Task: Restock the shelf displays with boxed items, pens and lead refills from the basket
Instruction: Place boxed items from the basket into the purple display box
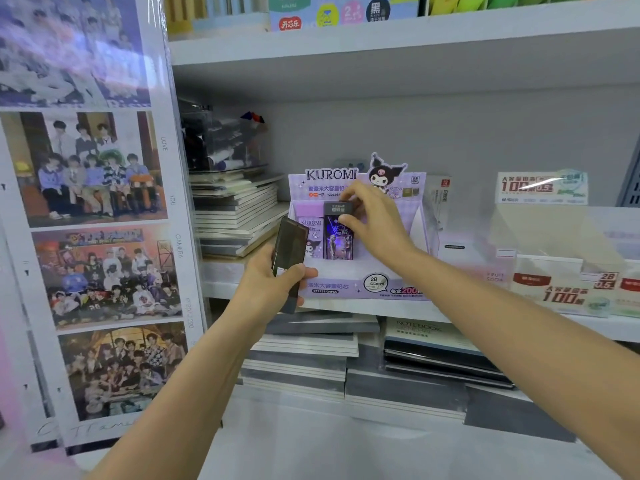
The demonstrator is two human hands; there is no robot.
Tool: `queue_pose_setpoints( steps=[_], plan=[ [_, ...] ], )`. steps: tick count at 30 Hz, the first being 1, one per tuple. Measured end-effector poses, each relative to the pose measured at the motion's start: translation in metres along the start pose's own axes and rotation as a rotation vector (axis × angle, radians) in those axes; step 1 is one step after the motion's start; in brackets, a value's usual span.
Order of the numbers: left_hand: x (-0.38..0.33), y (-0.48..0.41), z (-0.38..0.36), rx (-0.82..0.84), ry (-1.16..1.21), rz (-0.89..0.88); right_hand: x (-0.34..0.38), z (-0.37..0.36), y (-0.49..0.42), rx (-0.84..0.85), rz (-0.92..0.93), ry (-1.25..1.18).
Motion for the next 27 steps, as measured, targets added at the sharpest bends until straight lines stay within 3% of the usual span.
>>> queue_pose_setpoints(
  steps=[5, 7, 10, 12, 16, 19, 22, 25, 27],
  plan=[
    [-0.003, 0.003, 0.0, 0.017, 0.008, -0.021, 0.001, 0.009, -0.001, -0.04, -0.045, 0.095],
    [-0.006, 0.005, 0.0, 0.017, -0.002, -0.038, 0.011, 0.02, 0.001, -0.072, -0.059, -0.174],
    [-0.012, 0.012, -0.008, 0.09, 0.066, -0.025, 0.028, 0.01, 0.009, 0.207, -0.101, -0.593],
    [-0.015, 0.015, -0.014, 0.119, 0.12, -0.003, 0.034, 0.004, 0.018, 0.325, -0.124, -0.695],
    [-0.021, 0.019, -0.007, 0.005, 0.194, 0.049, 0.023, 0.027, 0.023, 0.109, -0.185, -0.651],
    [-0.027, 0.02, 0.001, -0.063, 0.263, 0.048, 0.018, 0.03, 0.034, 0.264, -0.153, -0.662],
    [-0.033, 0.021, -0.002, -0.072, 0.331, 0.082, 0.019, 0.028, 0.048, 0.423, -0.059, -0.479],
    [-0.036, 0.022, -0.011, -0.005, 0.427, 0.114, 0.012, 0.033, 0.053, 0.334, -0.142, -0.545],
    [-0.036, 0.023, -0.017, 0.017, 0.363, 0.084, 0.01, 0.034, 0.055, 0.297, -0.202, -0.627]
  ],
)
Point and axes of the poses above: each hand's wrist, its own y-axis away from the middle knuckle, its own z-axis out of the back of the hand, x = y × z, the point moved 6 cm from there along -y, towards the middle knuckle, and after that the axes turned 1 degree about y, right-handed, at the moved point
